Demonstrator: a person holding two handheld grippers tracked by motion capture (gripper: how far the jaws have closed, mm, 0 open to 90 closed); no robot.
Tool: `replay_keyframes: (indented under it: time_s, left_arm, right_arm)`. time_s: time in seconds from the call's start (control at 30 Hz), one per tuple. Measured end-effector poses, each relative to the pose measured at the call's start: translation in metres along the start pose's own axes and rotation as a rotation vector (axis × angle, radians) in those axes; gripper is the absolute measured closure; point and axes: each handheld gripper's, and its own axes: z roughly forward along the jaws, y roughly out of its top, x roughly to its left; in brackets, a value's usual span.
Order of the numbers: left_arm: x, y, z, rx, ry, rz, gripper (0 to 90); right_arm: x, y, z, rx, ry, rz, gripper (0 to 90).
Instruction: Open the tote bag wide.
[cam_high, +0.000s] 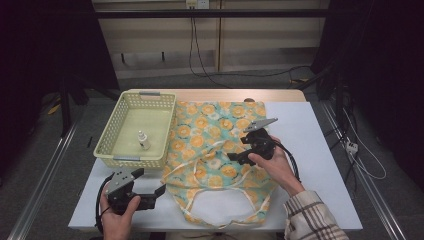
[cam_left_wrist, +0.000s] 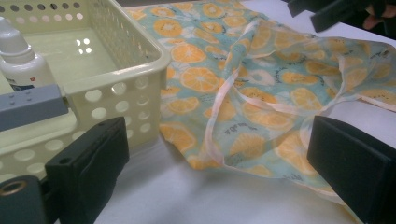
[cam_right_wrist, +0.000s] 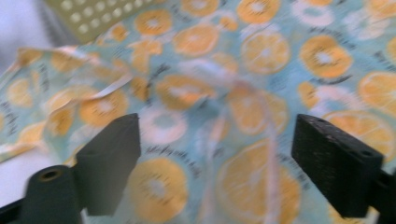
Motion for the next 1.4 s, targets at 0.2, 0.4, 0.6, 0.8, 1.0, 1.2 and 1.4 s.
replay_keyframes:
  time_s: [0.2, 0.4, 0.6, 0.8, 1.0, 1.2, 1.4]
  left_arm:
    - [0.0, 0.0, -0.001, 0.004, -0.002, 0.003, 5.3]
    - [0.0, 0.0, -0.001, 0.007, -0.008, 0.011, 5.2]
    - [0.0, 0.0, 0.0, 0.008, -0.017, 0.008, 5.3]
    - [-0.001, 0.001, -0.001, 0.0, -0.02, 0.005, 5.3]
    - [0.0, 0.001, -0.001, 0.001, -0.024, 0.01, 5.2]
    - [-0.001, 0.001, 0.0, -0.004, -0.027, 0.002, 5.3]
    - [-0.001, 0.001, 0.001, -0.001, -0.028, 0.005, 5.2]
  right_arm:
    - [0.028, -0.009, -0.007, -0.016, 0.052, -0.083, 18.5]
    - [0.058, -0.025, 0.003, 0.069, 0.114, -0.155, 22.1]
    - [0.064, -0.033, 0.019, 0.112, 0.139, -0.193, 36.8]
    - [0.068, -0.037, 0.025, 0.148, 0.151, -0.223, 49.4]
    - [0.066, -0.038, 0.032, 0.171, 0.153, -0.213, 64.7]
    - [0.058, -0.038, 0.033, 0.162, 0.169, -0.154, 72.2]
    - [0.06, -0.038, 0.034, 0.16, 0.146, -0.202, 80.0]
